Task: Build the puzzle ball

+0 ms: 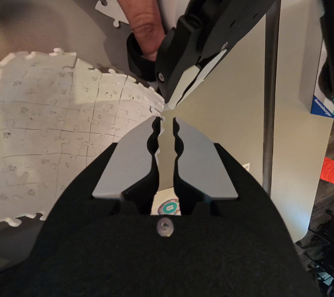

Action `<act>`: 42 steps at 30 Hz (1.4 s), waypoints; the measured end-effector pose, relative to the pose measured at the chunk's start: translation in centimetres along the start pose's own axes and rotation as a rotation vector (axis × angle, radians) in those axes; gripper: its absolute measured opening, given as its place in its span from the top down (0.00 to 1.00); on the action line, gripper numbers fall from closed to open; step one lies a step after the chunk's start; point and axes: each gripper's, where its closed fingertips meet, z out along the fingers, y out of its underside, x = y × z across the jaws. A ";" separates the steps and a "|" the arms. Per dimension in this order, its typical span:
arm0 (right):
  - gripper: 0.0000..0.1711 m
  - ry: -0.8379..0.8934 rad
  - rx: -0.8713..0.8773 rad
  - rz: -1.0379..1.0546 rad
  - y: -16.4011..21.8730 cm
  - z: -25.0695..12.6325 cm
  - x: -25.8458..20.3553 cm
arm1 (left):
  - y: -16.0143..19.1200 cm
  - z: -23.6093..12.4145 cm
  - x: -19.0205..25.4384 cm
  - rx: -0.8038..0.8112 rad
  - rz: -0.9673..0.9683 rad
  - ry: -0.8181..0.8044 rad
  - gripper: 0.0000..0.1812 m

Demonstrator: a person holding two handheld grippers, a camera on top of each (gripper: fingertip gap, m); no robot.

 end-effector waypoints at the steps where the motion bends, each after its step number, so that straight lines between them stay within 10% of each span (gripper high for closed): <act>1: 0.92 0.002 0.001 -0.005 0.0 -0.1 0.0 | 0.0 0.0 0.0 0.001 0.000 0.001 1.00; 12: 0.88 -0.241 0.172 -0.073 -0.8 -2.5 -0.4 | 0.2 -0.6 0.1 0.018 -0.008 0.023 1.00; 42: 0.97 -0.440 -0.037 -0.090 1.2 0.4 -0.7 | -0.2 -1.2 1.2 0.088 -0.024 0.124 1.00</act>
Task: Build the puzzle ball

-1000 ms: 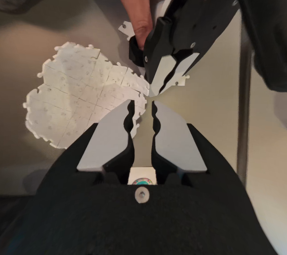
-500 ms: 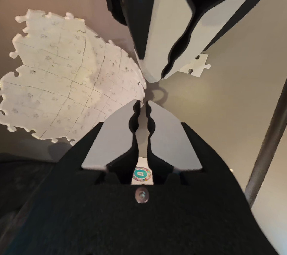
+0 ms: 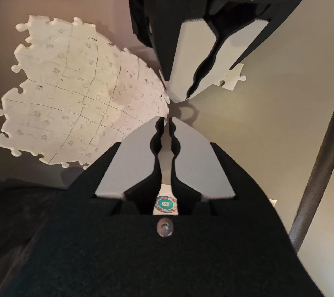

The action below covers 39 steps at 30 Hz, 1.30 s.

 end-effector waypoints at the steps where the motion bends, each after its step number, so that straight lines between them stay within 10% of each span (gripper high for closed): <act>1: 0.95 0.007 0.002 -0.003 0.0 0.0 0.1 | 0.0 0.0 0.0 0.000 0.001 0.001 1.00; 39: 0.97 0.030 0.125 -0.208 -2.2 0.6 -0.2 | 1.7 -0.3 0.5 -0.055 -0.049 0.042 1.00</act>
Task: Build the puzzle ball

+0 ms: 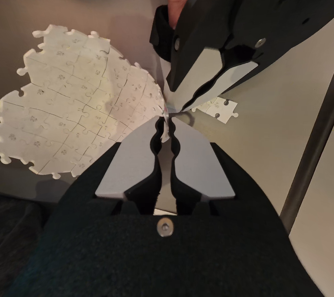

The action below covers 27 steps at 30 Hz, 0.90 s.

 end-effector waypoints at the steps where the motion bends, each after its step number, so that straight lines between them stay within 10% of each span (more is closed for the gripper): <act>1: 0.97 -0.002 0.002 0.001 0.0 0.0 0.0 | 0.1 0.0 0.0 -0.003 -0.002 0.000 1.00; 15: 0.89 0.143 -0.006 -0.010 0.3 -2.9 1.0 | 0.2 0.4 -0.2 -0.014 -0.020 0.009 1.00; 19: 1.00 0.263 0.060 -0.211 -2.0 -5.5 -1.5 | 0.0 0.5 -0.1 -0.009 -0.022 0.015 1.00; 23: 1.00 0.399 -0.045 -0.528 -2.4 -3.9 -3.4 | -0.1 0.6 -0.3 -0.016 -0.021 -0.006 1.00; 27: 1.00 0.270 -0.177 -0.414 -1.8 -2.0 -3.2 | -0.1 0.8 -0.8 -0.053 -0.008 -0.080 1.00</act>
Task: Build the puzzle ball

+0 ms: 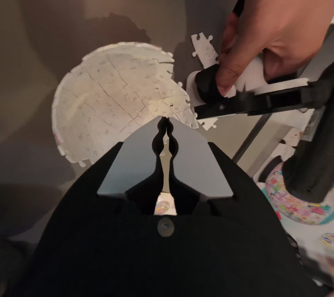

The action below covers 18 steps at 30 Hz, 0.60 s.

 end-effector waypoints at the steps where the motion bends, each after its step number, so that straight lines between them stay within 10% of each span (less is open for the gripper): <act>1: 1.00 -0.026 -0.016 0.029 0.1 0.2 0.2 | 0.0 0.0 -0.1 -0.009 0.005 -0.016 1.00; 18: 1.00 -0.059 -0.176 -0.016 1.7 4.2 -0.2 | 0.1 -0.1 -0.2 -0.013 -0.009 -0.031 1.00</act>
